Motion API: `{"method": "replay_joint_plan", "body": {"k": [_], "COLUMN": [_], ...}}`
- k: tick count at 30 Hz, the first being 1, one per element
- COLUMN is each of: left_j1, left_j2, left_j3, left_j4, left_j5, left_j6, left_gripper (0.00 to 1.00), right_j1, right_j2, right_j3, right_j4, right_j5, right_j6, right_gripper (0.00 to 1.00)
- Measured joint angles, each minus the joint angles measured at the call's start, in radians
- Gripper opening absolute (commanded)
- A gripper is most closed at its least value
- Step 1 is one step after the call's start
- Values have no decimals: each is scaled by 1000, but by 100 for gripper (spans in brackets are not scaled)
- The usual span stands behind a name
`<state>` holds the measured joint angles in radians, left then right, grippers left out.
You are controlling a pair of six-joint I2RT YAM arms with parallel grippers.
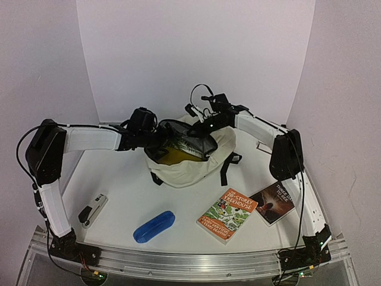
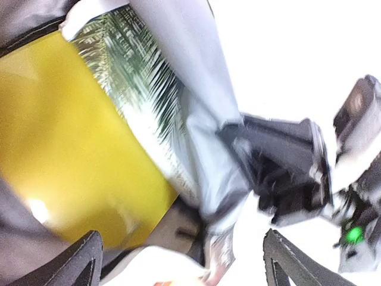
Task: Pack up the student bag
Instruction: Place the book in the student bag, then pick up the book from the center of the board.
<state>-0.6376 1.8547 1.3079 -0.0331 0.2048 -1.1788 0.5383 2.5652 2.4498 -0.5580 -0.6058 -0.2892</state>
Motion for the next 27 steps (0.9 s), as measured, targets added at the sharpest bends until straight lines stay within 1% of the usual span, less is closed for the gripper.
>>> {"method": "replay_joint_plan", "body": {"k": [1, 2, 4, 5, 8, 13, 17, 19, 22, 25, 27], "left_j1": [0, -1, -6, -10, -45, -144, -214, -239, -256, -261, -265], "left_j2": [-11, -22, -41, -49, -62, -70, -70, -70, -70, -79, -97], "left_j3": [0, 0, 1, 3, 23, 51, 65, 67, 67, 64, 53], "left_j4": [-29, -60, -132, -168, -279, -381, -434, -445, -457, -458, -452], "left_j5": [8, 16, 29, 31, 32, 58, 73, 79, 75, 54, 36], "left_j6": [26, 57, 122, 152, 238, 347, 415, 438, 455, 456, 453], "left_gripper": [98, 99, 100, 100, 100, 100, 100, 100, 100, 100, 100], "right_j1": [-3, -6, -13, -17, -33, -83, -133, -155, -161, -160, -160], "right_j2": [-3, -13, -62, -96, -214, -489, -729, -822, -889, -888, -880], "right_j3": [-6, -23, -106, -159, -305, -532, -730, -839, -994, -1126, -1184], "right_j4": [4, 15, 24, 22, 5, -63, -143, -202, -284, -343, -366], "right_j5": [0, -1, -9, -16, -44, -75, -79, -75, -63, -41, -30], "right_j6": [0, 2, 2, 0, 4, -33, -103, -145, -192, -220, -234], "right_gripper": [59, 70, 83, 88, 95, 94, 88, 87, 85, 82, 80]}}
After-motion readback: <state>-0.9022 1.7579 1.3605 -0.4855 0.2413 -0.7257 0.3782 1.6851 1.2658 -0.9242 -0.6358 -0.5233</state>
